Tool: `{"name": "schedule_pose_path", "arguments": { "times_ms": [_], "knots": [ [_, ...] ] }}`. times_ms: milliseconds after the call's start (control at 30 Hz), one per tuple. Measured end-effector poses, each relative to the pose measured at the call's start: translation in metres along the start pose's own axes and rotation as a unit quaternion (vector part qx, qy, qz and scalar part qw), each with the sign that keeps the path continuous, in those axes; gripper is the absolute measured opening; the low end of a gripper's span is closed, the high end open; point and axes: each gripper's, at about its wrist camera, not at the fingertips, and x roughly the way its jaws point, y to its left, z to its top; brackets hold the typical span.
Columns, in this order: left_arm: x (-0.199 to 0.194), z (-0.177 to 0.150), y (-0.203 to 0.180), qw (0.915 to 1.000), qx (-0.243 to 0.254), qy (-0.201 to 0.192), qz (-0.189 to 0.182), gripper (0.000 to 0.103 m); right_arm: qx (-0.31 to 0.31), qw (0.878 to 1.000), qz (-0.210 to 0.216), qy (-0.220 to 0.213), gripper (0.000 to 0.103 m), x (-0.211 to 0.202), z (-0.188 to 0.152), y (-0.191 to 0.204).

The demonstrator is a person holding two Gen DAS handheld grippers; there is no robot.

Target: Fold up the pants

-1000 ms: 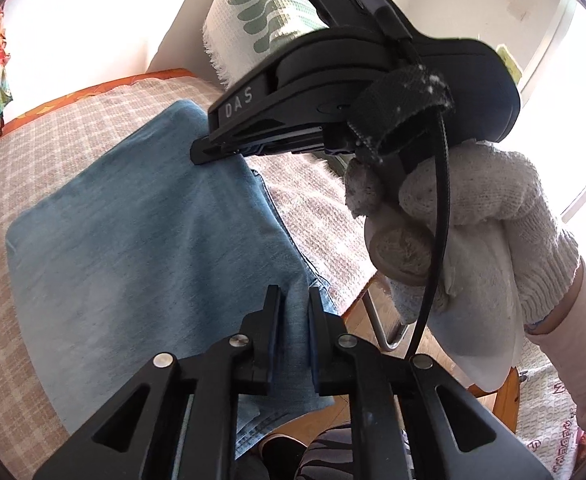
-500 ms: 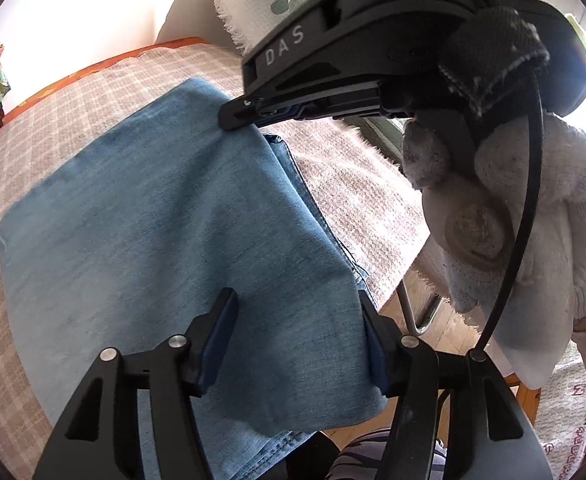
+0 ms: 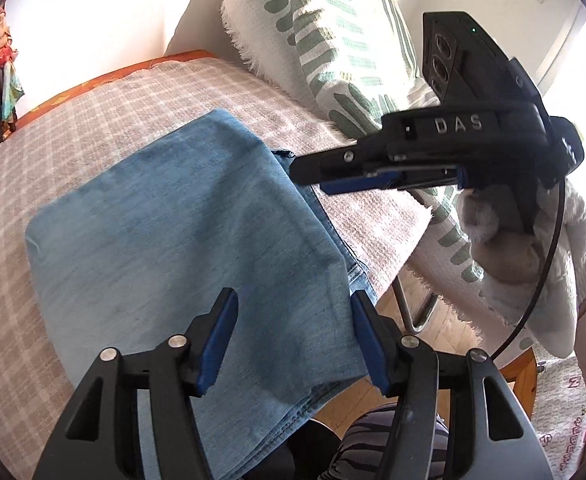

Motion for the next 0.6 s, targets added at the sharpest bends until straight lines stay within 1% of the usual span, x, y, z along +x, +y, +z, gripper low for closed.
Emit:
{"name": "schedule_pose_path", "arguments": {
  "times_ms": [67,167,267,333,367,400,433,500,600],
  "knots": [
    [0.000,-0.003,-0.003,1.0000,0.005,-0.001,0.003,0.056,-0.012,1.000,-0.021,0.017,0.047,0.012,-0.006,0.006],
    [-0.011,-0.008,0.003,1.0000,0.000,-0.008,0.004,0.056,-0.022,0.998,-0.044,0.043,0.047,0.028,-0.013,0.009],
    [-0.026,-0.014,0.015,0.9995,-0.007,-0.021,0.024,0.056,-0.035,0.997,-0.059,0.046,0.047,0.032,-0.017,0.015],
    [-0.035,-0.021,0.027,0.9984,-0.009,-0.026,0.048,0.056,-0.047,0.994,-0.086,0.047,0.044,0.033,-0.020,0.018],
    [-0.037,-0.023,0.034,0.9979,-0.013,-0.026,0.058,0.056,-0.050,0.994,-0.091,0.046,0.036,0.034,-0.021,0.020],
    [-0.041,-0.027,0.042,0.9973,-0.019,-0.025,0.066,0.056,-0.054,0.993,-0.100,0.045,0.025,0.035,-0.023,0.020],
    [-0.043,-0.031,0.053,0.9965,-0.030,-0.023,0.075,0.056,-0.056,0.992,-0.108,0.040,0.022,0.035,-0.024,0.020],
    [-0.045,-0.035,0.071,0.9951,-0.052,-0.020,0.082,0.056,-0.056,0.992,-0.108,0.027,0.012,0.033,-0.025,0.021],
    [-0.049,-0.043,0.095,0.9916,-0.078,-0.022,0.101,0.056,-0.066,0.990,-0.124,0.008,0.009,0.029,-0.028,0.030]
  ]
}}
